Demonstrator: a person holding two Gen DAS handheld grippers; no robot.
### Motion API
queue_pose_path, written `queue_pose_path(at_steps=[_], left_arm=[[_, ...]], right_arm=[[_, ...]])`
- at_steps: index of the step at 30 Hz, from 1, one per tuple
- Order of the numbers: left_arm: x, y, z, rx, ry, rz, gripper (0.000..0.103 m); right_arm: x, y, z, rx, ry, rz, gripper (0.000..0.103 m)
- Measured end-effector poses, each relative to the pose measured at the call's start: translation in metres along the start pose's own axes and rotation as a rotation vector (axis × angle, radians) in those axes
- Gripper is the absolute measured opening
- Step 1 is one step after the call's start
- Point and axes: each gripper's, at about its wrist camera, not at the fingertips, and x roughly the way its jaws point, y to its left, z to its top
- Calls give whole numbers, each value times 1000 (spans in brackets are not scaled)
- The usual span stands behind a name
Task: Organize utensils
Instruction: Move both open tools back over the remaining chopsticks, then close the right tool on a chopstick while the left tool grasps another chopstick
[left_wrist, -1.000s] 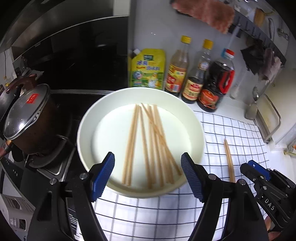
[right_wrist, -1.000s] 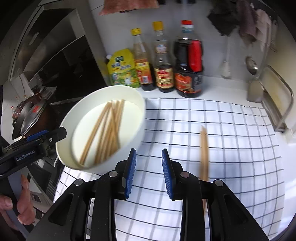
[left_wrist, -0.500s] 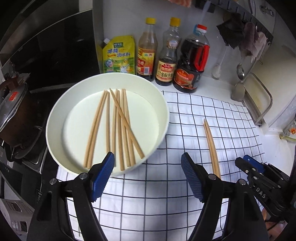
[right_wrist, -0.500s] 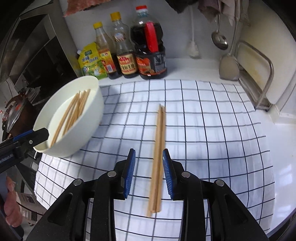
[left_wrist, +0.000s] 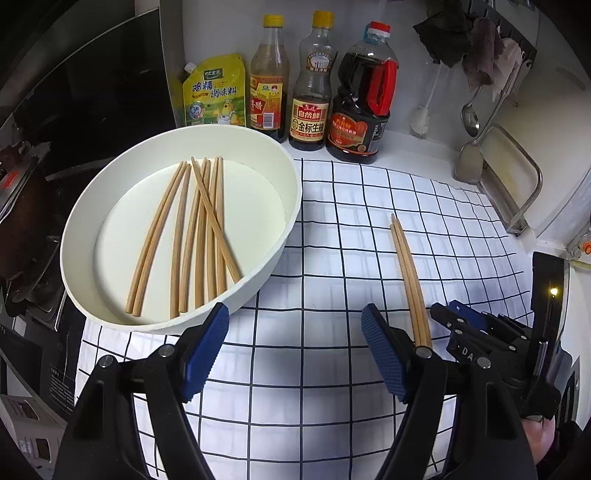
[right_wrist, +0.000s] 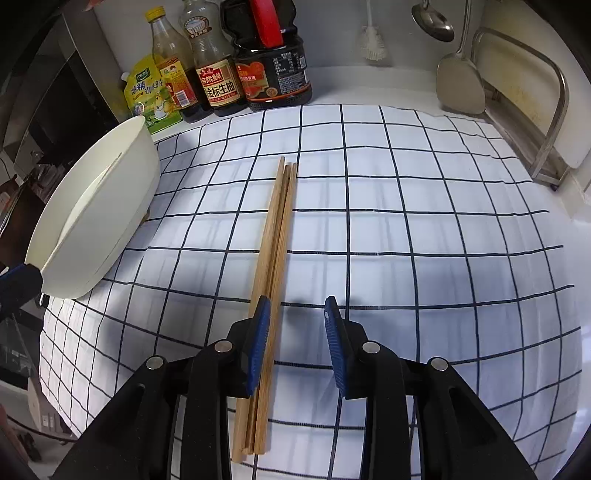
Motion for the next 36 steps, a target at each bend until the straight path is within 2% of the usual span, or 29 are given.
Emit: queue_pose_path(at_steps=[18,26,36], left_arm=[[11,-12,-6,17,26,12,73],[19,-24,-8,28,39,2,73],[26,-32,-11,33,61,-5,73]], right_arm=[[11,15,-4,-95,-4,-14,29],[10,18,-7,-133,-6,-11,18],[10,26,-5,-186,4,-31,15]])
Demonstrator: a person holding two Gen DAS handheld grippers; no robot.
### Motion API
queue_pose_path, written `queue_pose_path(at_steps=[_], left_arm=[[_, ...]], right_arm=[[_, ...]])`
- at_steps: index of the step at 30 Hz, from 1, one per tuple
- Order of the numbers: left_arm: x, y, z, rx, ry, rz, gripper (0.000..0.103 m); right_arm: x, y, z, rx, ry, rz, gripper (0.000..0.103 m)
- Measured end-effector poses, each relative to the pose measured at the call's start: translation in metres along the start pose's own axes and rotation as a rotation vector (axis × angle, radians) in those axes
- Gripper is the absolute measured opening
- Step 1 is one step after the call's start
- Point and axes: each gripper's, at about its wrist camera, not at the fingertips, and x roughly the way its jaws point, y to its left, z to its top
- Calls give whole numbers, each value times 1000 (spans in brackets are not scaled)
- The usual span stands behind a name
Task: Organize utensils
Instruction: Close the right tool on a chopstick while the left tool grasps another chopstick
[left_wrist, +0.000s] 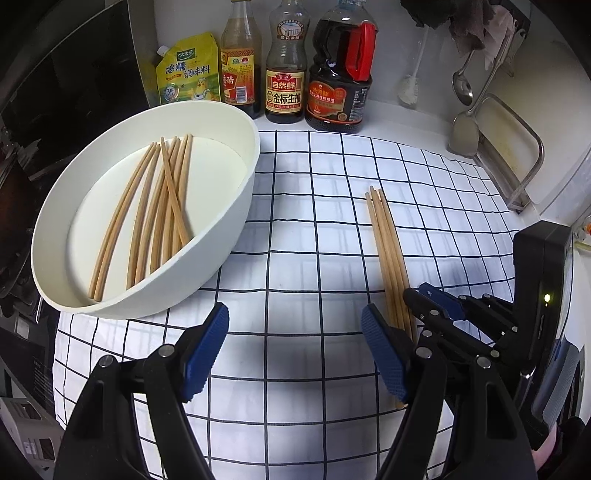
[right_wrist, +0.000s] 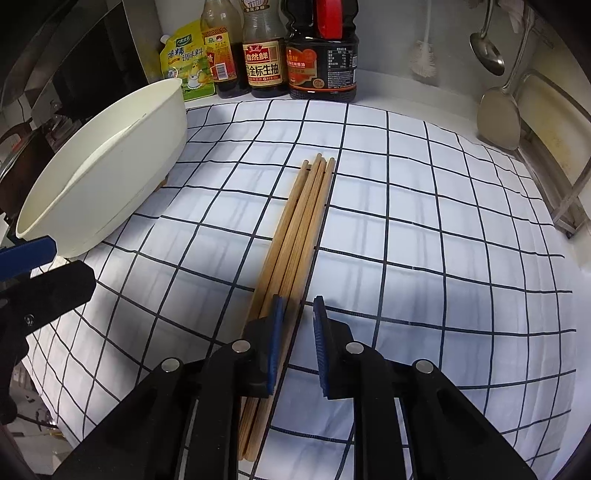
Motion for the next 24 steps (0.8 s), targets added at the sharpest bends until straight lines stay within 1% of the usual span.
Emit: queue_pose_path(at_steps=[5,9,11,14,18,24], left_arm=[[-1,0,1,0,-7,3,73],[-1,1,2,-9,-5,-2,73],[-2,1,2,-9,-8,-1,73],[-1,0,2,-6,-8,-1,73],[2,-3,1,-2,0,-7,73],[14,-16,2,12,7,-19,73]], right_arm=[[-3,-3,-7,12,9,7,15],[2,5,-8,-11,20,-6,15],[2,6,-7,-13,12,-13,14],[2,3,-8,5,5,-6,9],[1,-4,-9,22,1,13,7],[-3,-22,-14,66,-7,20,7]])
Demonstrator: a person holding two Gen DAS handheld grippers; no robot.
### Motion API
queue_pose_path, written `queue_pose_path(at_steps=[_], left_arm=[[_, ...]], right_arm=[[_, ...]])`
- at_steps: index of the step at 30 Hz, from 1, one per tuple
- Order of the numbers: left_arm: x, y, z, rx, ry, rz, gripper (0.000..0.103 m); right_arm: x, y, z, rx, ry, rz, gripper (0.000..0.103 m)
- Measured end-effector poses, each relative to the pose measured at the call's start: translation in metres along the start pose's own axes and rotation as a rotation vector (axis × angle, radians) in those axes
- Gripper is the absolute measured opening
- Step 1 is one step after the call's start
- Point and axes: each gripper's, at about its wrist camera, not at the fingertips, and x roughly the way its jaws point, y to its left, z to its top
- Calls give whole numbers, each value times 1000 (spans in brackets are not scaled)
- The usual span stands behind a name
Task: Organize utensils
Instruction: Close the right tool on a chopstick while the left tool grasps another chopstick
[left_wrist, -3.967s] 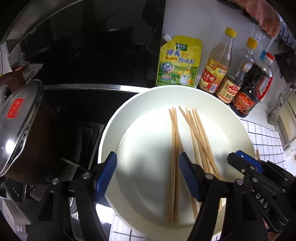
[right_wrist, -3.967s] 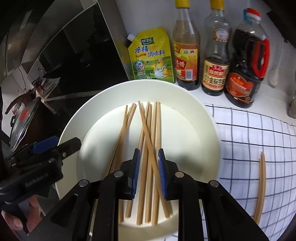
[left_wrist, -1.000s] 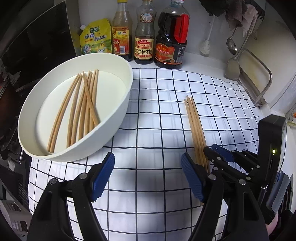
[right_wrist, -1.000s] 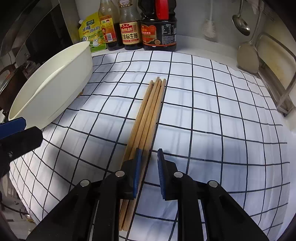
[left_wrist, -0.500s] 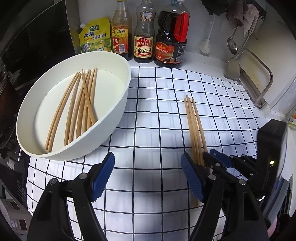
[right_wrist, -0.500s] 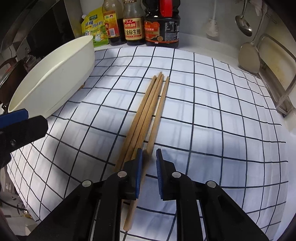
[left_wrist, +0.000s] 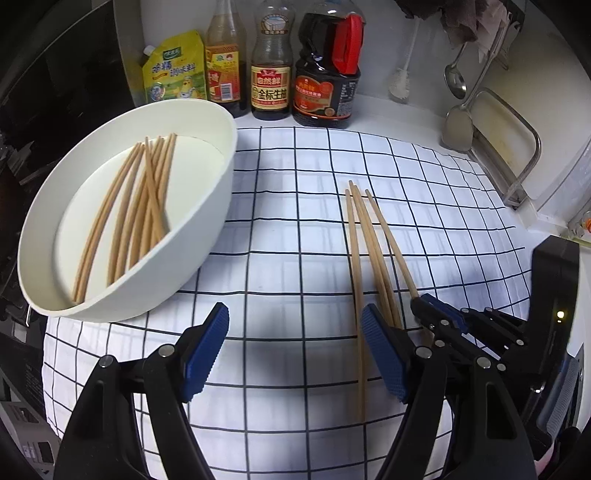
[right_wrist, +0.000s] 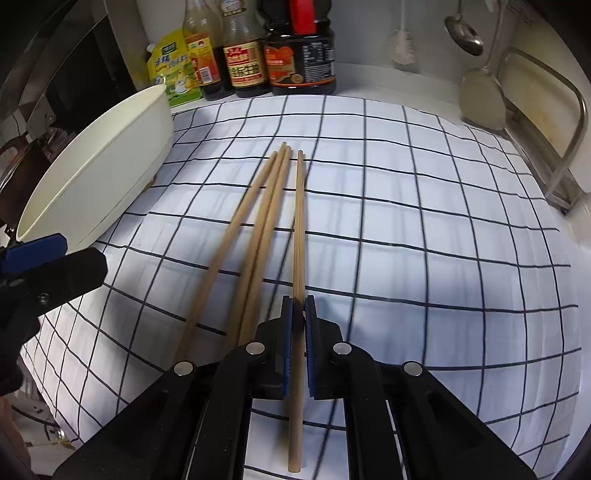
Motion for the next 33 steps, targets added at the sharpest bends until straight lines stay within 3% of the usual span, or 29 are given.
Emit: queue_pose_path(at_steps=[10,21,26,33], left_arm=[[35,-20,3,18,30,8,73],[57,-28,1,51,45,47,73],[65,-28,1,49,53,69,76],[73,-26,1,29,58,78,81]], right_arm=[[-13,-39,-14,81,-4,-25,7],[-16,-50,-16,95,-3,-10,7],[-15,-50,-13,82,-6,-31,19],[-9,-44,-8,42,-10,-63,19]])
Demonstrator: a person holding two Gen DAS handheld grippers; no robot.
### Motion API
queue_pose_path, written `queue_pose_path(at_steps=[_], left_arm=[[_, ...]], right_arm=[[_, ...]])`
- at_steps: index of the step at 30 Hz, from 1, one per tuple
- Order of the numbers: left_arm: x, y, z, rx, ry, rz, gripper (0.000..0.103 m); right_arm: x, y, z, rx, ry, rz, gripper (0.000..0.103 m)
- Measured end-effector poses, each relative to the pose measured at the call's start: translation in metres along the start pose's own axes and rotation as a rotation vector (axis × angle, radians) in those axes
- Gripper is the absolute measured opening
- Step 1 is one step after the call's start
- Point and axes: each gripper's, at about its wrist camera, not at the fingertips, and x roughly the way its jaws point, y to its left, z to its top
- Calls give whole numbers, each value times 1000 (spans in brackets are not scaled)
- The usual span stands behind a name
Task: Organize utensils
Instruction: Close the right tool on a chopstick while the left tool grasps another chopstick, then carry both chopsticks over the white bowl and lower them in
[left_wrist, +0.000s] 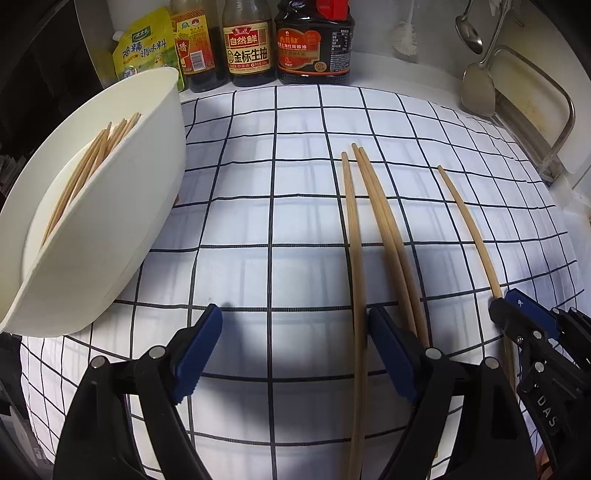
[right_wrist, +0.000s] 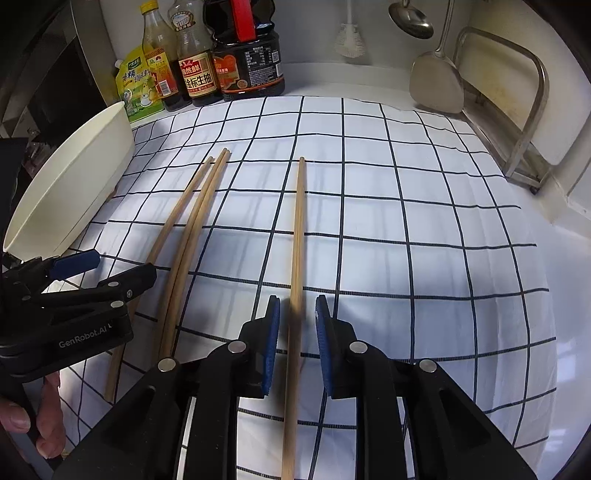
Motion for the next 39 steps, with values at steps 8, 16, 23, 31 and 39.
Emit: queue_pose_path(at_steps=[8,16,23,31,39], left_arm=[[-1,-5,0,6,-18,-13,66],[-6,-11,2,39,-17,-43,7],[-18,0,2,20,9,-81,7],[-77,27,9,49,-80,-107,7],[-125,108,36,-8,-166,-62,7]], right_arm=[[5,9,2,-60,-9,-36,19],[4,7,1,-33,-19,-23,7],[-8,7,1,37,-15,32,6],[-53,33,20,54,-72,83,6],[-78,110,67,-43,-148,165,6]])
